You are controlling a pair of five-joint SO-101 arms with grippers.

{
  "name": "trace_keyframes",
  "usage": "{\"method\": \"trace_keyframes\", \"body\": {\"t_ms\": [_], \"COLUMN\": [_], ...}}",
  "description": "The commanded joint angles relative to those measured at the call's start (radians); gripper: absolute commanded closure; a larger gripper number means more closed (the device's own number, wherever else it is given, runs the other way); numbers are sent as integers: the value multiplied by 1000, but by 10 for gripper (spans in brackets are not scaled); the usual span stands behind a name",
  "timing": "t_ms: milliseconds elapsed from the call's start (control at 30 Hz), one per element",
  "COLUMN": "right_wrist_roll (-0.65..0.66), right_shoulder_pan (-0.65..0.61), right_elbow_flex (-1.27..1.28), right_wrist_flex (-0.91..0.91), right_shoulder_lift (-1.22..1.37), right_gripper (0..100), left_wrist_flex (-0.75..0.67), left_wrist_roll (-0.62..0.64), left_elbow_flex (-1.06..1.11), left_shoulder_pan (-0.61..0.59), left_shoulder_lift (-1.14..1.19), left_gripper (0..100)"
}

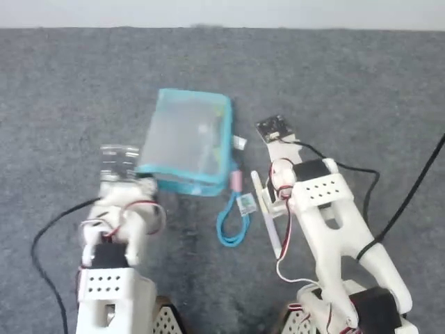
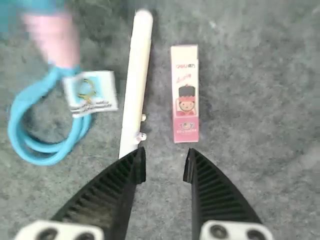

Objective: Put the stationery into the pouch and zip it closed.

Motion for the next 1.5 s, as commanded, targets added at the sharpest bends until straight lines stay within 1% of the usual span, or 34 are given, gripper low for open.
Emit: {"method": "trace_keyframes", "body": {"t_ms": [0, 33, 67, 100, 133, 200, 233, 267, 367, 433, 467, 533, 700, 767, 833, 933, 1067, 1200, 1367, 1467], "right_wrist_roll": [12, 12, 12, 12, 12, 11, 8, 8, 8, 11, 11, 11, 11, 11, 11, 11, 11, 17, 74, 144], "right_shoulder_pan": [2, 2, 2, 5, 7, 8, 8, 7, 7, 7, 7, 8, 8, 8, 8, 8, 8, 10, 10, 35], "right_elbow_flex": [-9, -9, -9, -11, -17, -18, -21, -25, -25, -25, -25, -25, -25, -25, -25, -25, -25, -25, -21, -25], "right_wrist_flex": [-38, -48, -54, -56, -53, -53, -51, -54, -59, -56, -56, -58, -59, -59, -61, -61, -64, -79, -119, -148], "right_shoulder_lift": [64, 85, 102, 117, 124, 124, 124, 124, 124, 128, 131, 133, 125, 125, 125, 125, 131, 134, 134, 134], "right_gripper": [857, 857, 857, 857, 857, 857, 857, 857, 857, 857, 857, 857, 857, 857, 857, 857, 857, 857, 858, 858], "left_wrist_flex": [-32, -32, -34, -34, -34, -15, 2, 17, 44, 44, 44, 41, 38, 38, 41, 44, 44, 44, 44, 44], "left_wrist_roll": [-92, -144, -160, -143, -91, 17, 18, -18, -249, -370, -407, -434, -428, -381, -330, -321, -221, -199, -204, -204], "left_elbow_flex": [-41, -28, -24, -28, -41, -74, -85, -88, -50, -30, -28, -33, -67, -87, -101, -101, -101, -99, -87, -84], "left_shoulder_pan": [25, 77, 106, 106, 75, -29, -60, -48, 126, 204, 206, 184, 83, 28, -3, 5, 3, 2, 2, 2], "left_shoulder_lift": [-11, -17, -17, -17, -18, -11, -11, -11, -17, -17, -17, -18, -18, -18, -18, -17, -17, -17, -18, -18], "left_gripper": [987, 987, 987, 987, 987, 987, 987, 987, 987, 987, 987, 987, 987, 987, 987, 987, 987, 987, 987, 987]}}
